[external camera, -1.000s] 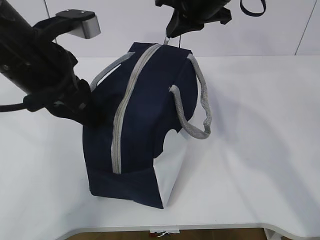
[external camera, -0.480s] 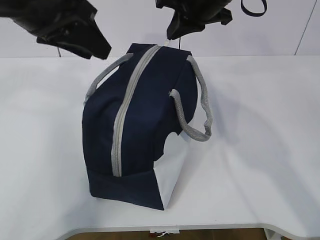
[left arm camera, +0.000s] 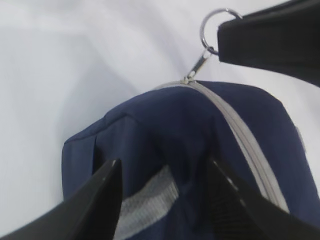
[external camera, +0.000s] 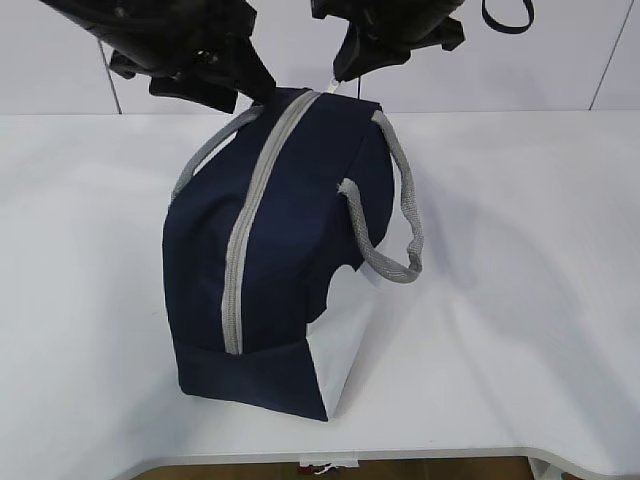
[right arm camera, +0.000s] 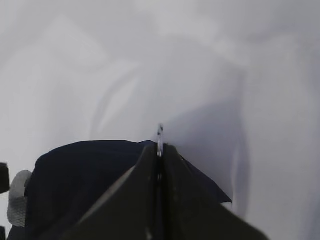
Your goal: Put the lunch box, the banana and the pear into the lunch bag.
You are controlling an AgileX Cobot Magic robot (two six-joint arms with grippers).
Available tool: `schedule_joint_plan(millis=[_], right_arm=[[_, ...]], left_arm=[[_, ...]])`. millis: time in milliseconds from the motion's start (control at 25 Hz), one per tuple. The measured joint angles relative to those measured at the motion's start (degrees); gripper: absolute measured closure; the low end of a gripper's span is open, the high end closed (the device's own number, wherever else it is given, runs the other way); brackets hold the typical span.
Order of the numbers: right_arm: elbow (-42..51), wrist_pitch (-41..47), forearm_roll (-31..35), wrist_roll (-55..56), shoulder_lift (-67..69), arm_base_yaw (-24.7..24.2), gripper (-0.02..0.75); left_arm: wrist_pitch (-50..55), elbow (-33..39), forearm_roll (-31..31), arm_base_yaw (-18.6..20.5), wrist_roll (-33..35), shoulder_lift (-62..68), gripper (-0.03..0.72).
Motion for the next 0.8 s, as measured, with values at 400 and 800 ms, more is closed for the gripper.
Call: schedule_joint_plan(millis=[400,800], right_arm=[[0.0,0.0,0.2,0.0,0.0,0.0,0.724],[0.0,0.0,0.2,-0.1,0.0,0.0,0.724]], left_arm=[[-1.2,-1.3,-2.7,0.0,0.1,5.2,0.269],[-1.4,-1.3,-4.7,0.0,5.8,5.6,0.658]])
